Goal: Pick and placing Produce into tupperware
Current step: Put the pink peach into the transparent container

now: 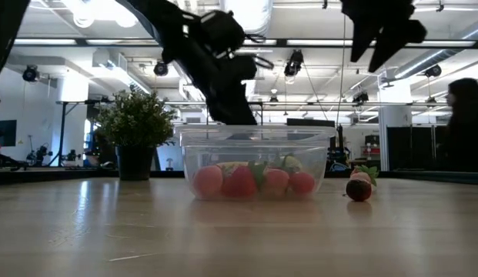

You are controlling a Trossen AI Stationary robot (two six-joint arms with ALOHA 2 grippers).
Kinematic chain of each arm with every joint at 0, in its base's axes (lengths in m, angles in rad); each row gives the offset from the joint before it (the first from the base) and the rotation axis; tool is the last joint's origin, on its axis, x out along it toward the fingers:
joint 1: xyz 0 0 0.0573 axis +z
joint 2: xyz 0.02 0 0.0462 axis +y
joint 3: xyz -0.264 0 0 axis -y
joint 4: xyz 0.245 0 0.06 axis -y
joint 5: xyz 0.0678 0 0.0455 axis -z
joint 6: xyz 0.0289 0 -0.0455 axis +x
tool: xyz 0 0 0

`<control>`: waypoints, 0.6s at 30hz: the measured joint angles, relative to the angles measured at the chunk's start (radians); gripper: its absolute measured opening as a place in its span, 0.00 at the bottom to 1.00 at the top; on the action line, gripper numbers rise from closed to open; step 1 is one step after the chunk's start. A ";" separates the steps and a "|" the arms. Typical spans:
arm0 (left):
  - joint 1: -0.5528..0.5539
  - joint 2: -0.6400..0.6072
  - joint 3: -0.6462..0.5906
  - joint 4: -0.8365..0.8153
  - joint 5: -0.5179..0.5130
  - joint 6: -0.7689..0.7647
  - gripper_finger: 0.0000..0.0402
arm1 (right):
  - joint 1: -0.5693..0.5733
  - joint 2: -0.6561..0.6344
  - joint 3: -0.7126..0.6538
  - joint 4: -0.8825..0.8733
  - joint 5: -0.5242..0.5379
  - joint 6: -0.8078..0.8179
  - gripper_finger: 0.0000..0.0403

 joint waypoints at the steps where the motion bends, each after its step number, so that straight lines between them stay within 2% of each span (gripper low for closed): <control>1: 0.000 0.018 0.006 -0.013 0.000 0.002 0.65 | 0.000 -0.017 -0.018 0.001 0.000 0.010 0.65; 9: 0.001 0.091 0.025 0.001 0.000 0.021 0.65 | 0.000 -0.102 -0.144 0.037 -0.002 0.040 0.64; 18: 0.003 0.142 0.022 0.001 0.000 0.037 0.65 | 0.000 -0.110 -0.224 0.153 -0.010 0.013 0.63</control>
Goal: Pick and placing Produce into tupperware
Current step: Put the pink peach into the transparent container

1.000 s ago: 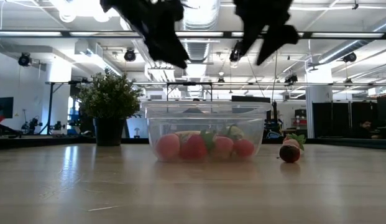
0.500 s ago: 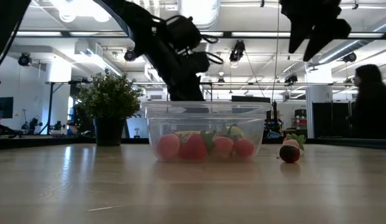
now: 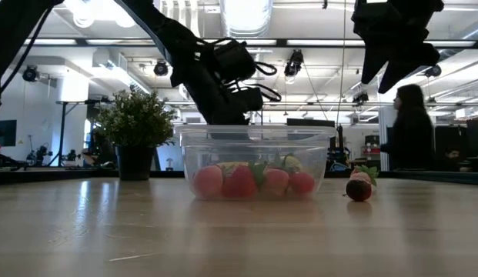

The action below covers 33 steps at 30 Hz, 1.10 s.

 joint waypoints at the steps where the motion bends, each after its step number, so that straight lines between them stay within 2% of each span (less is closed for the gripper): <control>1: 0.001 0.000 -0.001 0.000 0.000 0.000 0.65 | 0.000 0.001 -0.003 0.003 0.000 -0.001 0.62; 23: 0.007 0.059 0.019 0.050 0.024 0.017 0.65 | -0.009 0.001 -0.005 0.014 0.026 -0.007 0.61; 33: 0.005 0.017 0.025 0.032 0.021 0.015 0.65 | -0.009 0.001 -0.005 0.012 0.026 -0.005 0.61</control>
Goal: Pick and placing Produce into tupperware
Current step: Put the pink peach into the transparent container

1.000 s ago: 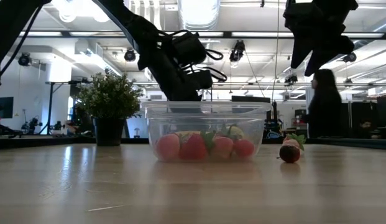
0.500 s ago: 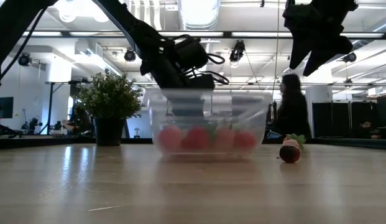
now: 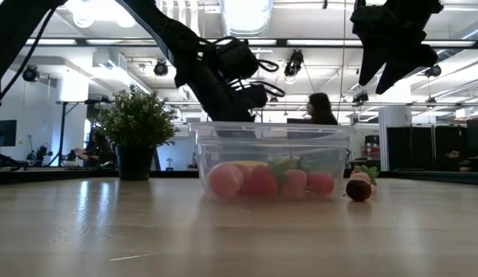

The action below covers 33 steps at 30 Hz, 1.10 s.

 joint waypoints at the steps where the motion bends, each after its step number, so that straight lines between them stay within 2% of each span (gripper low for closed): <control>1: 0.000 -0.002 0.001 0.000 0.000 0.000 0.65 | 0.000 0.000 0.000 0.000 0.000 0.000 0.61; 10: 0.023 0.007 -0.009 -0.037 0.006 0.077 0.65 | 0.000 0.000 0.000 0.000 0.000 0.000 0.61; 16: 0.028 0.013 -0.012 -0.044 0.088 0.157 0.65 | 0.000 0.000 0.000 0.001 0.000 0.001 0.61; 24: 0.005 0.015 -0.011 -0.045 0.092 0.118 0.65 | 0.000 0.000 0.000 0.001 0.000 0.002 0.60; 28: 0.003 0.015 -0.006 -0.026 0.150 0.052 0.65 | 0.000 0.000 0.000 0.000 0.001 0.002 0.61; 33: -0.004 0.015 -0.004 -0.027 0.185 0.051 0.65 | 0.000 0.000 0.000 -0.001 0.001 0.001 0.60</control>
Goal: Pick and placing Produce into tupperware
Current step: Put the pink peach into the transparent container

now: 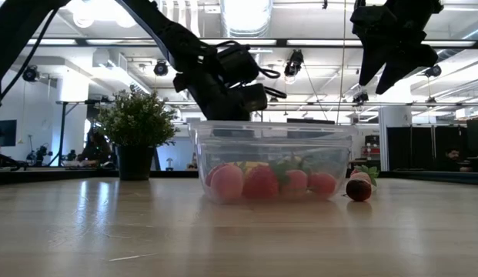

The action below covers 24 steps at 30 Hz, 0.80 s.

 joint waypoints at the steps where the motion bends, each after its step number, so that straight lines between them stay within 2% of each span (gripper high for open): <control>1: 0.000 0.000 0.001 0.000 0.011 -0.001 0.65 | 0.000 0.000 -0.001 0.000 0.000 0.000 0.60; 6: -0.008 0.000 0.000 -0.011 0.030 -0.051 0.65 | 0.000 0.000 -0.004 -0.001 -0.019 -0.012 0.61; 16: -0.015 -0.014 0.010 -0.031 0.040 -0.052 0.65 | 0.000 0.001 -0.005 -0.003 -0.043 -0.061 0.61; 21: -0.009 -0.014 0.012 -0.022 -0.107 -0.024 0.65 | 0.000 0.001 -0.005 -0.004 -0.035 -0.063 0.61; 24: -0.001 -0.014 0.012 -0.007 -0.122 0.000 0.65 | 0.000 0.001 -0.006 -0.004 -0.032 -0.065 0.60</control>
